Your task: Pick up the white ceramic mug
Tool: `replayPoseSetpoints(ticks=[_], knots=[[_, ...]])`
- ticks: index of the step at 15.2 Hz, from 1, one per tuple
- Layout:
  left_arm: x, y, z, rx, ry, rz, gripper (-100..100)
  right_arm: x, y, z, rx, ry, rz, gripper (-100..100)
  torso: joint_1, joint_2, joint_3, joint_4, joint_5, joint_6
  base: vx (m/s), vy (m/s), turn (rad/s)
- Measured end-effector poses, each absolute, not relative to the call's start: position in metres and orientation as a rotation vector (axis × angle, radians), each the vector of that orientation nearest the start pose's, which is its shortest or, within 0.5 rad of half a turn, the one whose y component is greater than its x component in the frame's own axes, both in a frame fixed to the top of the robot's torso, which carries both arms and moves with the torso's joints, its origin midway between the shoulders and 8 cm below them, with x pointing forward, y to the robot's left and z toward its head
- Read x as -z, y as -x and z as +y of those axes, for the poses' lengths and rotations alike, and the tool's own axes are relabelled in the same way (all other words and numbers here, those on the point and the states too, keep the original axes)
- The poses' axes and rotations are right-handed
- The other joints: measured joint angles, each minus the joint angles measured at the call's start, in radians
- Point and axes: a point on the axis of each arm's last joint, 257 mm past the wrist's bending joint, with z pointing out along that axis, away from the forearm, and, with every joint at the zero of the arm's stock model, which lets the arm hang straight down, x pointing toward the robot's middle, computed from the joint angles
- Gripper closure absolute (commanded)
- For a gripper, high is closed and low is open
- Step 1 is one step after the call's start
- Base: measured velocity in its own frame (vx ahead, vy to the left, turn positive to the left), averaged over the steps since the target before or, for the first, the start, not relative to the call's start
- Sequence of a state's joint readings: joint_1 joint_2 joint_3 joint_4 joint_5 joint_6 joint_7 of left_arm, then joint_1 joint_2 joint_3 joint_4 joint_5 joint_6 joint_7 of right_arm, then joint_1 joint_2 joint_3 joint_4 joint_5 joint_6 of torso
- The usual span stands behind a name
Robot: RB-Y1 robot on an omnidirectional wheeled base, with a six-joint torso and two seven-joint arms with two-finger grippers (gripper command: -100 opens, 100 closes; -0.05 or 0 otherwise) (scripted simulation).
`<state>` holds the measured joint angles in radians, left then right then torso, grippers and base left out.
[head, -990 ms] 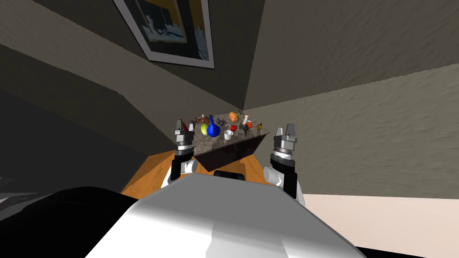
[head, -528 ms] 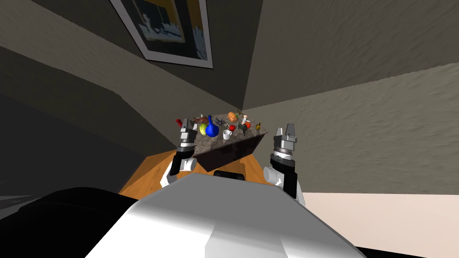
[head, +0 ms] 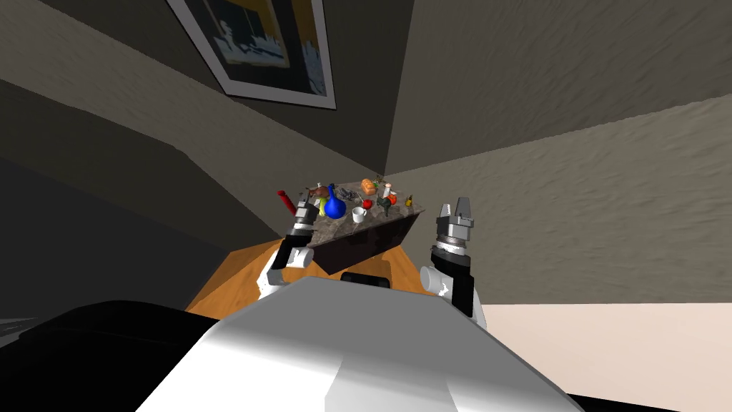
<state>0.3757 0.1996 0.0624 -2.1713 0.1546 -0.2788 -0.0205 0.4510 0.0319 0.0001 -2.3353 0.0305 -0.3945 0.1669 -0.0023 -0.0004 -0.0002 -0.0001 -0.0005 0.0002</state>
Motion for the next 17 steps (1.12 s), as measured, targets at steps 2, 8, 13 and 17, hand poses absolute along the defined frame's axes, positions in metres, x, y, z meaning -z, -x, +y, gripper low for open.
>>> replayPoseSetpoints(ticks=[2, 8, 13, 17], knots=[[0.028, -0.414, 0.302, 1.28, 0.784, 0.871, -100, -0.045, -0.353, -0.275, -1.142, -0.605, 0.646, 0, 0.0, 0.0, 0.0, 0.0, 0.0, 0.0, 0.004, -0.041, -0.032], [0.05, -0.441, 0.302, 1.256, 0.84, 0.973, -100, -0.045, -0.353, -0.275, -1.142, -0.605, 0.646, 0, 0.0, 0.0, 0.0, 0.0, 0.0, 0.0, 0.0, -0.034, -0.023], [0.067, -0.459, 0.302, 1.231, 0.887, 1.053, -100, -0.045, -0.353, -0.275, -1.142, -0.605, 0.646, 0, 0.0, 0.0, 0.0, 0.0, 0.0, 0.0, 0.003, -0.036, -0.022], [0.084, -0.472, 0.302, 1.205, 0.93, 1.127, -100, -0.045, -0.353, -0.275, -1.142, -0.605, 0.646, 0, 0.0, 0.0, 0.0, 0.0, 0.0, 0.0, 0.004, -0.037, -0.027]])
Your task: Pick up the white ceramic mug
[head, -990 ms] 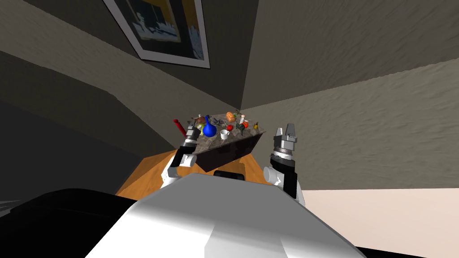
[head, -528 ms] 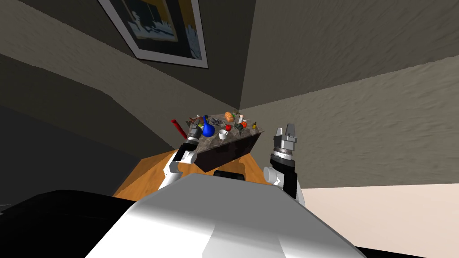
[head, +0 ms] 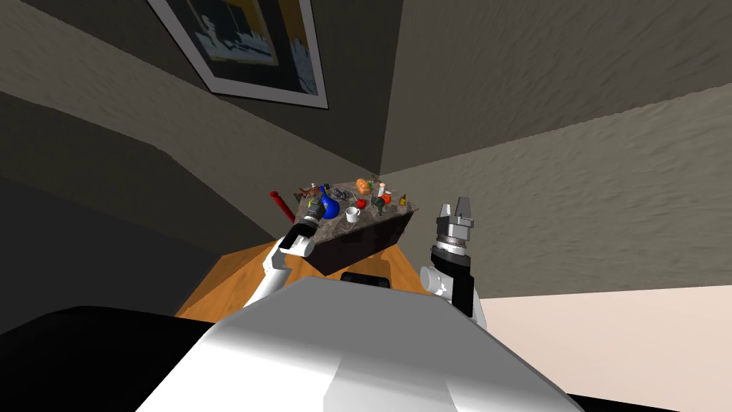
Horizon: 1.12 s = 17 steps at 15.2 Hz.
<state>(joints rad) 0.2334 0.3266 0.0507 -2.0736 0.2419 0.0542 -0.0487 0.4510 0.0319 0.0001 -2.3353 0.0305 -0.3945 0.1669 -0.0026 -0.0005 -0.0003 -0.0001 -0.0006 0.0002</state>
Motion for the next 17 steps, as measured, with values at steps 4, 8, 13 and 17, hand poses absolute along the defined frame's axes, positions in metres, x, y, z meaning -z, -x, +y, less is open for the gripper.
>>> replayPoseSetpoints(ticks=[4, 8, 13, 17], knots=[[0.098, -0.485, 0.302, 1.181, 0.967, 1.186, -100, -0.045, -0.353, -0.275, -1.142, -0.605, 0.646, 0, 0.0, 0.0, 0.0, 0.0, 0.0, 0.0, 0.003, -0.029, -0.019], [0.113, -0.495, 0.303, 1.153, 1.005, 1.245, -100, -0.045, -0.353, -0.275, -1.142, -0.605, 0.646, 0, 0.001, 0.0, 0.0, 0.0, 0.0, 0.0, 0.003, -0.027, -0.021], [0.129, -0.507, 0.305, 1.114, 1.052, 1.322, -100, -0.045, -0.353, -0.275, -1.142, -0.605, 0.646, 0, 0.0, 0.0, 0.0, 0.0, 0.0, 0.0, 0.006, -0.027, -0.017], [0.147, -0.515, 0.307, 1.075, 1.097, 1.392, -100, -0.045, -0.353, -0.275, -1.142, -0.605, 0.646, 0, 0.0, 0.0, 0.0, 0.0, 0.0, 0.0, 0.006, -0.032, -0.018]])
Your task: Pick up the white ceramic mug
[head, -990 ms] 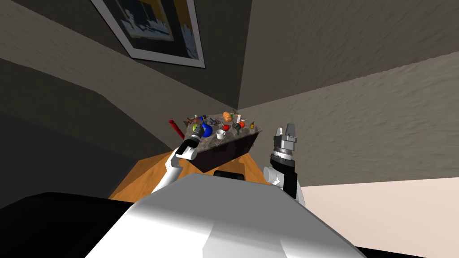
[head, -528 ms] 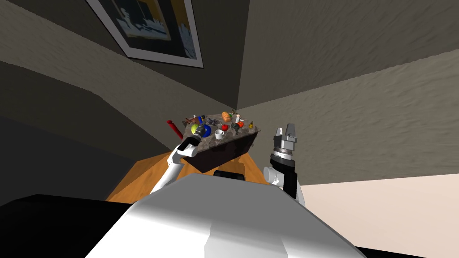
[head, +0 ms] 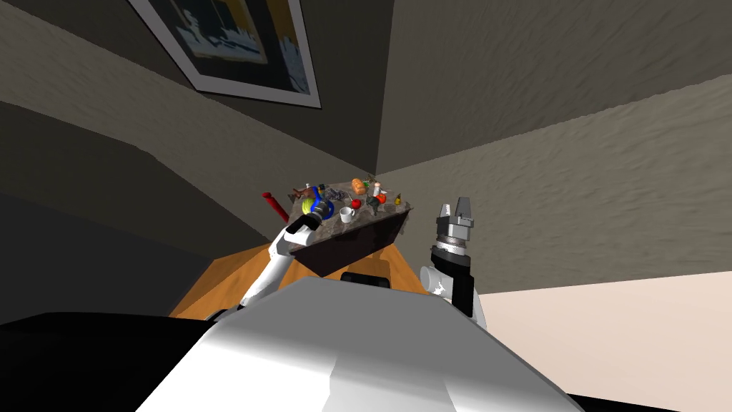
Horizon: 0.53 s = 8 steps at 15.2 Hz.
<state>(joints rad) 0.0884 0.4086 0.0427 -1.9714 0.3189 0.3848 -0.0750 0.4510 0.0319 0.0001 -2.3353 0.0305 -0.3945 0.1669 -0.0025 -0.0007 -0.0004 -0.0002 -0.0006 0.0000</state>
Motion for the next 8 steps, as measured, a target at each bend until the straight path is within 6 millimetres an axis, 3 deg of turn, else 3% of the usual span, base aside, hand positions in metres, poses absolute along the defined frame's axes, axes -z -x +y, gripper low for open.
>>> replayPoseSetpoints(ticks=[8], knots=[[0.174, -0.527, 0.313, 1.0, 1.175, 1.512, -100, -0.045, -0.353, -0.275, -1.142, -0.605, 0.646, 0, 0.0, 0.0, 0.0, 0.0, 0.0, 0.0, 0.007, -0.025, -0.02]])
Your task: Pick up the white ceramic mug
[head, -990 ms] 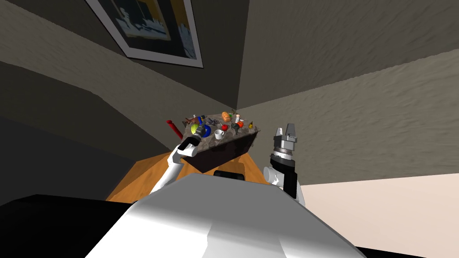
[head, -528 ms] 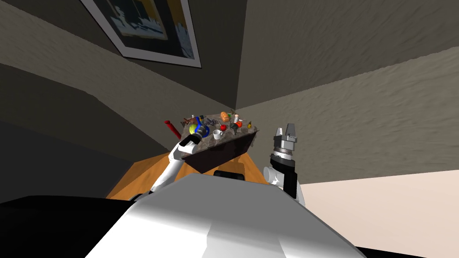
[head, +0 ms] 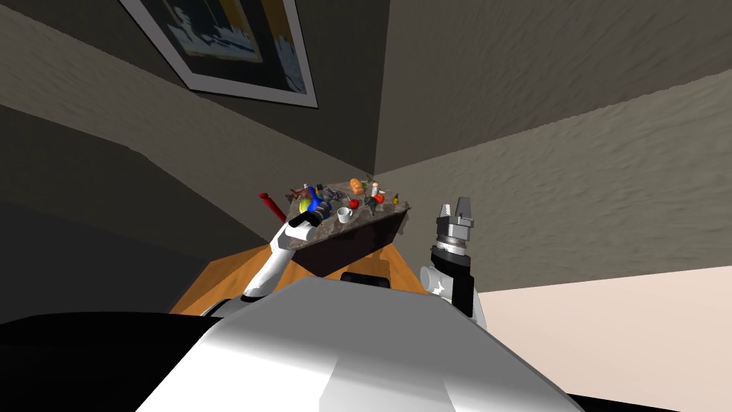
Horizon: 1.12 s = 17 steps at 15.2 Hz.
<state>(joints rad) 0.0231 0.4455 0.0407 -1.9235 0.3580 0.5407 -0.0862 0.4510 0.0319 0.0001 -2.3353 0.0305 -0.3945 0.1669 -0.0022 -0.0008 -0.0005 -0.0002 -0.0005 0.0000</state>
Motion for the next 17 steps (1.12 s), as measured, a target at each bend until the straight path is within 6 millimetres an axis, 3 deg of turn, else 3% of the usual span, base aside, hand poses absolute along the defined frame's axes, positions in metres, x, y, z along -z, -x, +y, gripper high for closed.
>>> replayPoseSetpoints(ticks=[17], knots=[[0.226, -0.53, 0.323, 0.816, 1.341, 1.758, -100, -0.045, -0.353, -0.275, -1.142, -0.605, 0.646, 0, 0.001, 0.0, 0.0, 0.0, 0.0, 0.0, 0.01, -0.023, -0.019]])
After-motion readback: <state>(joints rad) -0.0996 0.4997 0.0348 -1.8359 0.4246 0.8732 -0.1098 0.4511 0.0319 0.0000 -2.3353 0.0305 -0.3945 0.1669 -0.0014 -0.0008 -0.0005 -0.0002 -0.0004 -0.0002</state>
